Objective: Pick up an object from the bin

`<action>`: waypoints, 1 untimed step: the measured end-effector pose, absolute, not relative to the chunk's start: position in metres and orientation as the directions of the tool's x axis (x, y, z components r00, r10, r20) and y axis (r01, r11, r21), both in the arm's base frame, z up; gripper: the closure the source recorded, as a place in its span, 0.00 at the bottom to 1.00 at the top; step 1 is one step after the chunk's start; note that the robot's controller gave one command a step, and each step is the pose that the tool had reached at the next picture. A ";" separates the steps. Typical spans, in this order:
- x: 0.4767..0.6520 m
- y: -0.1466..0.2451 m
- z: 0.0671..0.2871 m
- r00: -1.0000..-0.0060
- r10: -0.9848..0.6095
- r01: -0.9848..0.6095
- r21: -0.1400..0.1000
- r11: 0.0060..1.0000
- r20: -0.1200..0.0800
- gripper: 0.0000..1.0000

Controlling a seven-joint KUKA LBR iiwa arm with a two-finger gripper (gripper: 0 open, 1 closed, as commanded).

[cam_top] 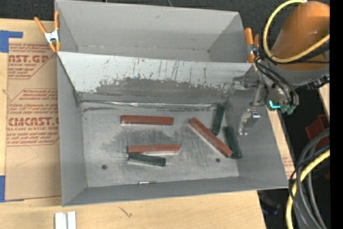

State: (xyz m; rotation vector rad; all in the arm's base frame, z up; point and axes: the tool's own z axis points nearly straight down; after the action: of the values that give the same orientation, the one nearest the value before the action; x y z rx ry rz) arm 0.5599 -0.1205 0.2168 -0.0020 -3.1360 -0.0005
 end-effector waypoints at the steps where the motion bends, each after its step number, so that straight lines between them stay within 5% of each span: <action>1: 0.562 -0.120 0.221 -1.000 -0.001 -0.001 -0.001 1.000 -0.002 0.00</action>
Offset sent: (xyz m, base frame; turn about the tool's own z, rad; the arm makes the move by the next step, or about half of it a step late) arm 0.0276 0.0173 -0.1468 0.2043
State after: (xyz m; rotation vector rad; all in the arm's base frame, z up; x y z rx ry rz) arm 0.5616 -0.1199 0.2214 0.0009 -3.1439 0.0013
